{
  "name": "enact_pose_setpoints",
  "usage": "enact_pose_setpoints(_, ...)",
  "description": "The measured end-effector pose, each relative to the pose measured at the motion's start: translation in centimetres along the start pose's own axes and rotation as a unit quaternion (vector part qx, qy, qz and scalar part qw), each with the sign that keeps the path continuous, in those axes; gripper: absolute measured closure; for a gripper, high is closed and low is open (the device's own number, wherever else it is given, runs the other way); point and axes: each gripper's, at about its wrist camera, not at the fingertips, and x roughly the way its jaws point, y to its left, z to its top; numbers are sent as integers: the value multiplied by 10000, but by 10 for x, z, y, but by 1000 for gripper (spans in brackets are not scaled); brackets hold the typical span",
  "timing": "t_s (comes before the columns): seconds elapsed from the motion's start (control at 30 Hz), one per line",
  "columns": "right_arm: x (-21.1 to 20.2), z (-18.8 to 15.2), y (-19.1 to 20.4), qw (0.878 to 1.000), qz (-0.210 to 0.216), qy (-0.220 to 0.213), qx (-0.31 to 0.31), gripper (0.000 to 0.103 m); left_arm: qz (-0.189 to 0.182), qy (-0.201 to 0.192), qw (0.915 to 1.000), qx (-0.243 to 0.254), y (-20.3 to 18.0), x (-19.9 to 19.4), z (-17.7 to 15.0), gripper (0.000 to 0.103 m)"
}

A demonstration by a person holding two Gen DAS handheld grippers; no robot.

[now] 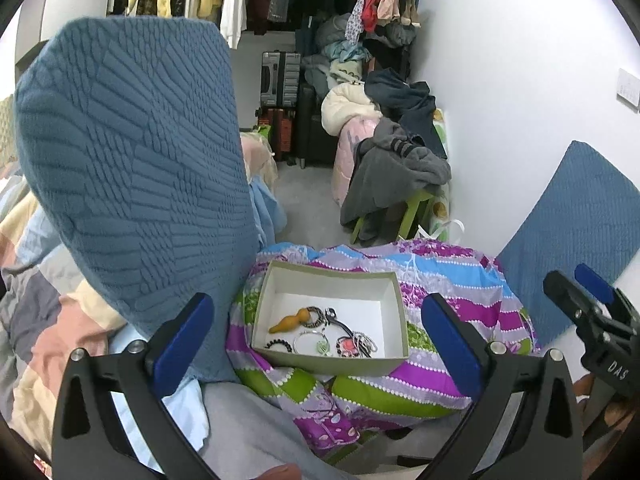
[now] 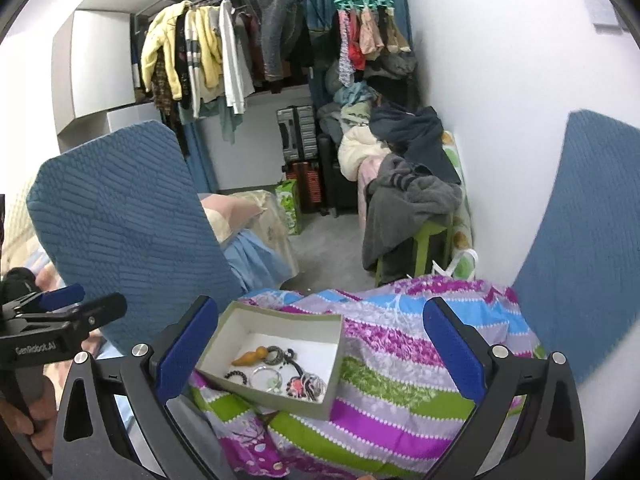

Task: Organize jewelry

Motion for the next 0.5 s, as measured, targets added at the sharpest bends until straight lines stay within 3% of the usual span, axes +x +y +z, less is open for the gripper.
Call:
enact_pose_setpoints(0.3,-1,-36,-11,9992,-296,170,210,0,-132,349,9993,-37,-6,12,-25,0)
enact_pose_setpoints(0.5,7,-57,-10,9986,-289,428,68,0,93,460,9989,25,-7,23,-43,0)
